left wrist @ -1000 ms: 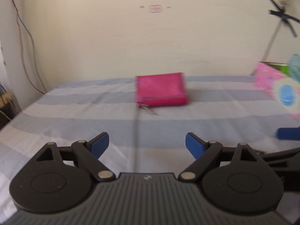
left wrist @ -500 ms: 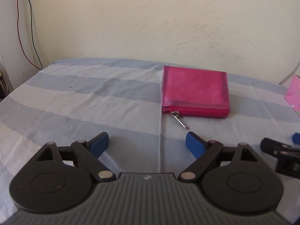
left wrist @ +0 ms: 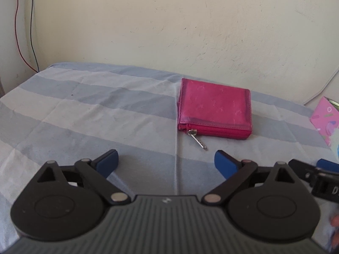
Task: Organize objects
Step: 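Move the right gripper to the pink zippered wallet on the bed, then grasp the pink wallet with the right gripper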
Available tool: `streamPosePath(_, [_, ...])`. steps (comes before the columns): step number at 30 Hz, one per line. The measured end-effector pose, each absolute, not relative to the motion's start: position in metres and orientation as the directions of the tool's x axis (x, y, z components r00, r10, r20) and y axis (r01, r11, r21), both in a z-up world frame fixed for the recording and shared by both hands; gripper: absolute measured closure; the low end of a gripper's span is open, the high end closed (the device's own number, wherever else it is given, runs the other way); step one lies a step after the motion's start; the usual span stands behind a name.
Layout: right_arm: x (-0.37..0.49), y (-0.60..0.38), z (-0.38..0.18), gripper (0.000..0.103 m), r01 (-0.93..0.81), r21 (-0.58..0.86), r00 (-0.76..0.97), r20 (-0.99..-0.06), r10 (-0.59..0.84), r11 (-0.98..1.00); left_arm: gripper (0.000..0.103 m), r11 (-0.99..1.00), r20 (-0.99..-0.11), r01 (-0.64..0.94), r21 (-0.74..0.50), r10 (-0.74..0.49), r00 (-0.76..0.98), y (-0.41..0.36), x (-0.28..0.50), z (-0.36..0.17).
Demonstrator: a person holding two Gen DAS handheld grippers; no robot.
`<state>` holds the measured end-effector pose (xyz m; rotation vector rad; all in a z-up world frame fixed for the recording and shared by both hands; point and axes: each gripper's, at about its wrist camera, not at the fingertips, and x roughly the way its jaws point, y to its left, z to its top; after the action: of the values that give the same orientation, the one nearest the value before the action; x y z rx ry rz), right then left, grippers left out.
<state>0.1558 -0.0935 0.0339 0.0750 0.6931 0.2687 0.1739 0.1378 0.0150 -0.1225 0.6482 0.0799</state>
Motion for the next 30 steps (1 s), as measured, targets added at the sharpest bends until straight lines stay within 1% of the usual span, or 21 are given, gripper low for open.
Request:
streamPosePath(4, [0.159, -0.077, 0.035, 0.007, -0.292, 0.129, 0.711, -0.633, 0.305, 0.948, 0.004, 0.988, -0.602, -0.104, -0.118, 0.012, 0.798, 0.143, 0.173, 0.016])
streamPosePath(5, [0.16, -0.075, 0.035, 0.007, -0.311, 0.149, 0.702, -0.63, 0.333, 0.939, 0.004, 0.987, -0.602, -0.108, -0.119, 0.015, 0.798, 0.145, 0.173, 0.017])
streamPosePath(8, [0.171, -0.076, 0.035, 0.007, -0.337, 0.278, 0.675, -0.595, 0.436, 0.9, 0.004, 0.982, -0.605, -0.138, -0.126, 0.034, 0.796, 0.155, 0.175, 0.018])
streamPosePath(13, [0.194, -0.062, 0.033, 0.008, -0.317, 0.401, 0.649, -0.569, 0.505, 0.86, 0.004, 0.94, -0.607, -0.266, -0.214, 0.085, 0.79, 0.196, 0.182, 0.021])
streamPosePath(17, [0.212, -0.035, 0.029, 0.008, -0.328, 0.421, 0.646, -0.553, 0.526, 0.845, 0.005, 0.905, -0.6, -0.336, -0.259, 0.122, 0.791, 0.217, 0.183, 0.022])
streamPosePath(20, [0.226, -0.012, 0.027, 0.009, -0.341, 0.393, 0.648, -0.559, 0.517, 0.854, 0.005, 0.896, -0.599, -0.347, -0.277, 0.121, 0.792, 0.22, 0.184, 0.023])
streamPosePath(23, [0.237, 0.0, 0.026, 0.012, -0.338, 0.376, 0.653, -0.566, 0.503, 0.863, 0.005, 0.894, -0.599, -0.348, -0.282, 0.119, 0.792, 0.219, 0.185, 0.023])
streamPosePath(25, [0.24, 0.0, 0.025, 0.018, -0.33, 0.377, 0.66, -0.563, 0.497, 0.865, 0.005, 0.894, -0.599, -0.346, -0.286, 0.115, 0.793, 0.219, 0.185, 0.023])
streamPosePath(26, [0.24, -0.001, 0.025, 0.028, -0.321, 0.384, 0.668, -0.556, 0.495, 0.866, 0.005, 0.894, -0.599, -0.343, -0.289, 0.111, 0.793, 0.22, 0.185, 0.023])
streamPosePath(27, [0.238, -0.005, 0.024, 0.05, -0.321, 0.4, 0.675, -0.539, 0.503, 0.859, 0.005, 0.894, -0.598, -0.341, -0.292, 0.107, 0.794, 0.22, 0.184, 0.023])
streamPosePath(28, [0.237, -0.007, 0.024, 0.056, -0.32, 0.408, 0.679, -0.53, 0.508, 0.855, 0.005, 0.894, -0.598, -0.339, -0.294, 0.105, 0.795, 0.219, 0.185, 0.023])
streamPosePath(30, [0.235, -0.008, 0.023, 0.065, -0.324, 0.419, 0.672, -0.53, 0.518, 0.848, 0.005, 0.897, -0.596, -0.33, -0.293, 0.099, 0.797, 0.221, 0.188, 0.022])
